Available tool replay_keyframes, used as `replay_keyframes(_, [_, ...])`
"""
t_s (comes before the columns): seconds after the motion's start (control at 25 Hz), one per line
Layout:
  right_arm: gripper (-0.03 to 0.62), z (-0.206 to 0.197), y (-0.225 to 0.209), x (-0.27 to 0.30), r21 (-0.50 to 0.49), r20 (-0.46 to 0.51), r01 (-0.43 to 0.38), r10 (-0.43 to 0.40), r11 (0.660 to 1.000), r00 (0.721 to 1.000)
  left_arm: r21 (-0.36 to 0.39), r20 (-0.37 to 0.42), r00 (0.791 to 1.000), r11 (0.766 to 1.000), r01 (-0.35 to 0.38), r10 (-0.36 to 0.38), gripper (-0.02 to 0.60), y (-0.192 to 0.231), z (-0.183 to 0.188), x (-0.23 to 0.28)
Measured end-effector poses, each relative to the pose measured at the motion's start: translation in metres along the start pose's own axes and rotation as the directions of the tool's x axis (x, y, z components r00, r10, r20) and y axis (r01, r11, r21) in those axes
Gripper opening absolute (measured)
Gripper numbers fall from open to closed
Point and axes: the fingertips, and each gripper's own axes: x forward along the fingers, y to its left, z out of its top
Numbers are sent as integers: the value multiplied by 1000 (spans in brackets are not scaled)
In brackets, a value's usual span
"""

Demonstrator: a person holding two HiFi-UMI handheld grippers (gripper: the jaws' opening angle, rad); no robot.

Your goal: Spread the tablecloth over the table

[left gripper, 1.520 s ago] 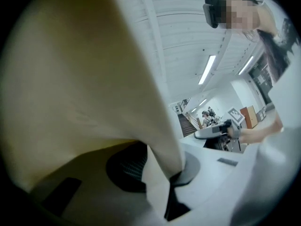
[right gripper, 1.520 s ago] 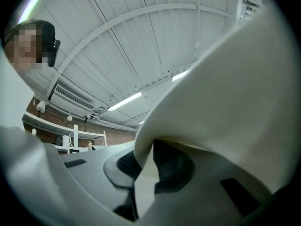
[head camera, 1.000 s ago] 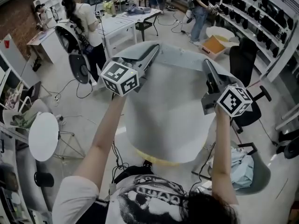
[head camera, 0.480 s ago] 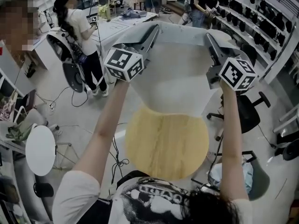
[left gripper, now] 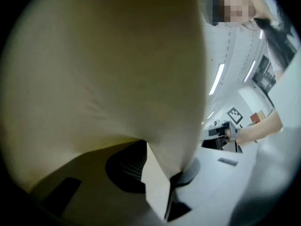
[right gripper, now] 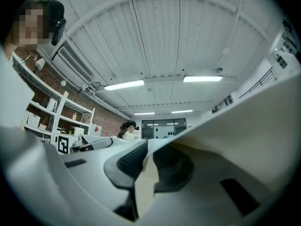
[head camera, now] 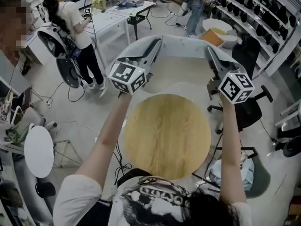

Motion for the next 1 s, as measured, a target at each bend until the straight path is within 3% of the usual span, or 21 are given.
replay_keyframes(0.28, [38,-77,14,-41,35,-114,39,-34,999,993,-130,-96,995,991,6,-18,64,-32,-72,-45])
replay_keyframes(0.44, [37,-109,30,-74,127,-127,67,-51,990,991,-198,-121,992,980,8,-33,63,-56,-94,-74])
replay_keyframes(0.84, [28,-179,76,-144,352,-184,160,-99,922,978,-334,-214,976,942,-27,-48,60,-108,-136,-155])
replay_keyframes(1.0, [26,-204,89,-167,419,-212,182,-99,890,972,-416,-249,968,906,-79,-30,57,-125,-149,-184])
